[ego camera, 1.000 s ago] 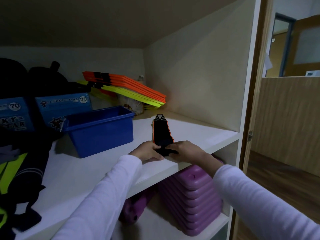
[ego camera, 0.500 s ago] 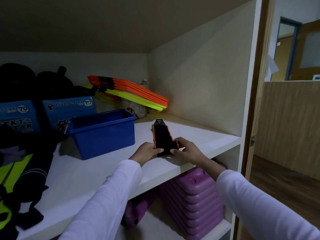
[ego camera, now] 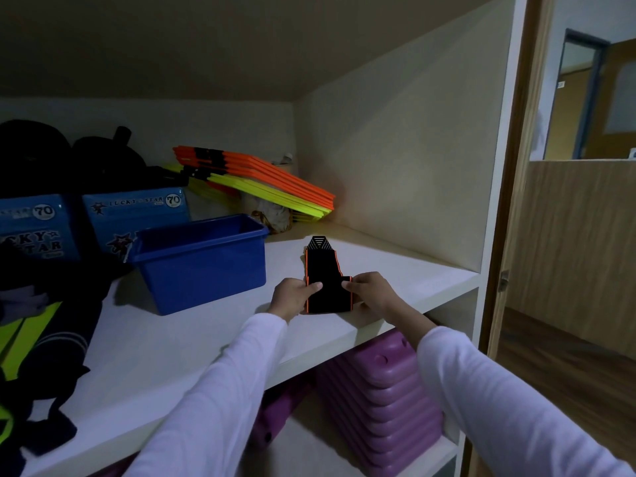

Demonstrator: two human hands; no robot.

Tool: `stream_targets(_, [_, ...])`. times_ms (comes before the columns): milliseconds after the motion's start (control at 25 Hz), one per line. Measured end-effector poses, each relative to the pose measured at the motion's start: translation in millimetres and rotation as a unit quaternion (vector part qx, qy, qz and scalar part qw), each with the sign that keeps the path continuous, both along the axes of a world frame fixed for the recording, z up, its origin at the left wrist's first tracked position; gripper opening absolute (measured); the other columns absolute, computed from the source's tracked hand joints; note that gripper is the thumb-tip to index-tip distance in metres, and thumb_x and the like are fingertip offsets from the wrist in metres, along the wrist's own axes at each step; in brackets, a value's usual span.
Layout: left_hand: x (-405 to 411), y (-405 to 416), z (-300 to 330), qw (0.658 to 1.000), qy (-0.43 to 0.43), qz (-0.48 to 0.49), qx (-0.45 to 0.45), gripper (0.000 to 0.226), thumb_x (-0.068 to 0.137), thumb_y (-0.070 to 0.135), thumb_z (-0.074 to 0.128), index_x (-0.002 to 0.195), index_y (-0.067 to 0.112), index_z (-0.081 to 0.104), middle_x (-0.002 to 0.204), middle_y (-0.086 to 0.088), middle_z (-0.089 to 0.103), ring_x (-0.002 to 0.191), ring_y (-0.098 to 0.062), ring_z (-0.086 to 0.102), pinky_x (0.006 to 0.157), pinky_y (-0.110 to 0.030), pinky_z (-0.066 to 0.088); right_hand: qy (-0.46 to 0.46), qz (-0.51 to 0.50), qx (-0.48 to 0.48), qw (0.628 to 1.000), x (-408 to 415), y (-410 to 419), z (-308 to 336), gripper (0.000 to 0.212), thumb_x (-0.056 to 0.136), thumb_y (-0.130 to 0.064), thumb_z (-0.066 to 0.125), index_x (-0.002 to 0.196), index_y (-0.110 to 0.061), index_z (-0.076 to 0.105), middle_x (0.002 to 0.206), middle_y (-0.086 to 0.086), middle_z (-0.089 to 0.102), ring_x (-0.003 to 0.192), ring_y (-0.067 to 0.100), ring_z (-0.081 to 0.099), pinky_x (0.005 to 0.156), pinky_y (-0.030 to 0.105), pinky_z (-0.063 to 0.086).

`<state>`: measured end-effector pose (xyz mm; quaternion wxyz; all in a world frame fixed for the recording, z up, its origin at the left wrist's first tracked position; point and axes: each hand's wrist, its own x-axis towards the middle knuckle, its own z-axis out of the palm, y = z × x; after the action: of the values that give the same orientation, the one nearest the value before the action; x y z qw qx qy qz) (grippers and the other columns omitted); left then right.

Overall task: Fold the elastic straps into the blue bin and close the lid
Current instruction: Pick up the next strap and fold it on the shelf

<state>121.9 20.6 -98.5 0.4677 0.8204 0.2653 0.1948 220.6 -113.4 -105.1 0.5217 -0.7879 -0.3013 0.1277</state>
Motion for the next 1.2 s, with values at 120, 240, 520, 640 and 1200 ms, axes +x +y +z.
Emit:
stream_targets(120, [5.7,2.7,-3.1,1.0,0.02,0.023,0.0,0.047,0.087,0.028,0.062,0.05,0.012,0.038,0.054,-0.006,0.042,0.051,-0.017,0.039,0.052,-0.028,0.028,0.003,-0.024,-0.05,0.998,4.2,5.2,2.8,0.045,0.089,-0.02,0.06,0.049,-0.012,0.041,0.053,0.006,0.044,0.05,0.016,0.04,0.049,0.024,0.029])
stream_targets(240, [7.7,3.8,-6.2,0.998,0.046,0.045,0.01,0.049,0.085,0.029,0.065,0.05,0.011,0.036,0.052,-0.006,0.04,0.05,-0.018,0.037,0.058,-0.029,0.03,0.0,-0.036,-0.101,0.994,6.5,9.1,4.3,0.051,0.087,-0.021,0.062,0.046,-0.012,0.035,0.038,0.001,0.042,0.045,0.015,0.035,0.046,0.023,0.025])
stream_targets(520, [10.4,1.5,-0.4,0.989,0.105,0.075,0.079,0.037,0.084,0.034,0.067,0.069,0.003,0.054,0.071,-0.008,0.058,0.082,-0.029,0.057,0.053,-0.025,0.031,-0.041,-0.063,-0.171,0.982,11.4,19.1,5.9,0.047,0.083,-0.028,0.067,0.048,-0.01,0.04,0.025,-0.003,0.045,0.045,0.014,0.042,0.044,0.023,0.031])
stream_targets(640, [9.6,0.7,-3.4,0.991,0.064,0.063,0.103,0.028,0.086,0.027,0.065,0.099,0.003,0.059,0.097,-0.011,0.061,0.097,-0.028,0.058,0.07,-0.028,0.035,-0.11,-0.059,-0.147,0.981,7.2,18.8,4.5,0.026,0.083,-0.024,0.067,0.081,0.002,0.062,0.08,0.016,0.067,0.08,0.03,0.061,0.061,0.032,0.04])
stream_targets(1200, [3.3,6.0,-1.8,0.984,-0.012,-0.069,0.165,0.024,0.085,0.018,0.065,0.091,-0.003,0.076,0.087,-0.016,0.067,0.088,-0.028,0.065,0.08,-0.038,0.052,-0.27,0.089,-0.173,0.943,4.3,-2.8,0.9,0.038,0.085,-0.043,0.062,0.113,-0.018,0.068,0.115,0.002,0.07,0.109,0.018,0.062,0.092,0.029,0.045])
